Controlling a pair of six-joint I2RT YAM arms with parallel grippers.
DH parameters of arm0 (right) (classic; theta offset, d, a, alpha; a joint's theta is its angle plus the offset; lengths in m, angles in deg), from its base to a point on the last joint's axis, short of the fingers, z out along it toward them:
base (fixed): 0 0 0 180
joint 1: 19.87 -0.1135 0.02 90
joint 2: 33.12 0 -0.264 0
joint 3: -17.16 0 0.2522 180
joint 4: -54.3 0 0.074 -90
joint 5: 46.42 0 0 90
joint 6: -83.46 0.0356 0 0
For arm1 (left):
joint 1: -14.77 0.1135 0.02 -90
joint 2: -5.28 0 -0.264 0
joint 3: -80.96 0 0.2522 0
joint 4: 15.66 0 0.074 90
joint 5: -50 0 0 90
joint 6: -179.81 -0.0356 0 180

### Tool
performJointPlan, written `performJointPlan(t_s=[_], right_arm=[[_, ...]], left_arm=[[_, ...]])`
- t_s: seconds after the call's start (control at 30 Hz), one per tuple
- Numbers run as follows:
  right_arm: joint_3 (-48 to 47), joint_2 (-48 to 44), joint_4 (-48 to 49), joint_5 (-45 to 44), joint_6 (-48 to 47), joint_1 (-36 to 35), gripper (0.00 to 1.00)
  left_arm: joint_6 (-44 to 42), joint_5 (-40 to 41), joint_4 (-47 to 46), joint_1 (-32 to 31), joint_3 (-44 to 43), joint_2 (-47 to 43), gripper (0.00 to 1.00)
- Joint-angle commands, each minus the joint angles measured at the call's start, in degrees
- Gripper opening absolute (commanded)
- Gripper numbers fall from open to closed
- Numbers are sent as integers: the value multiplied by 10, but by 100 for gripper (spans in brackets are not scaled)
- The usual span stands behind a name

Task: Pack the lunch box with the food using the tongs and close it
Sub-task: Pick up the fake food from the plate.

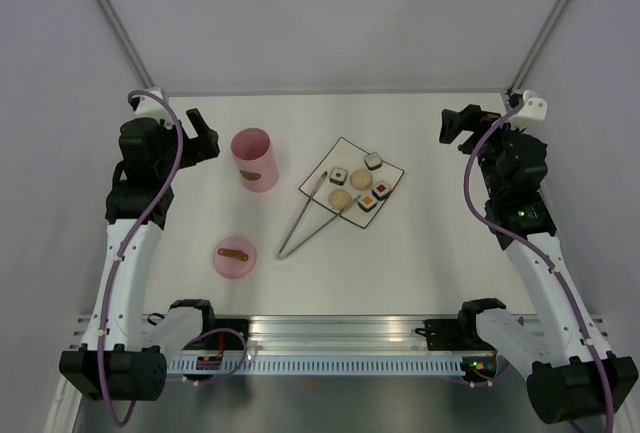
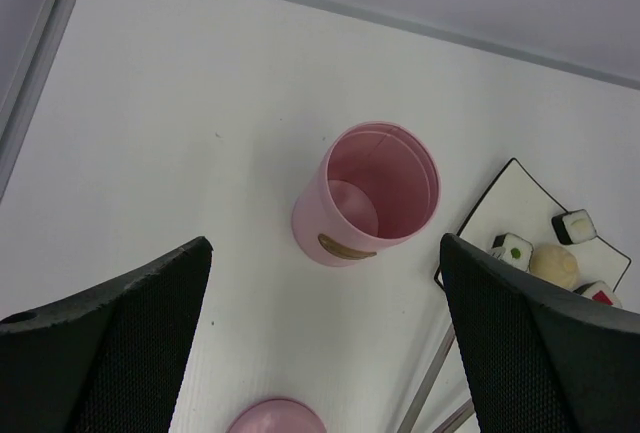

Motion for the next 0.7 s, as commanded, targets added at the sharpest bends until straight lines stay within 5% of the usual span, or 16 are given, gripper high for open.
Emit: performJointPlan(t_s=[0.0,0.33,0.5,0.67], right_arm=[[-8,12,24,31,1,1,98],[6,17,22,27,8,1,98],[42,-18,18,8,13,1,98],[65,-40,20,3,15,1,98]], left_arm=[[-17,-16,-22,1,3,-17,100],[-69,-262,-46,-49,23,-89,100],[-11,-215,-31,-207,51,-92,100],[12,-80,-24,-358,113,-40,100]])
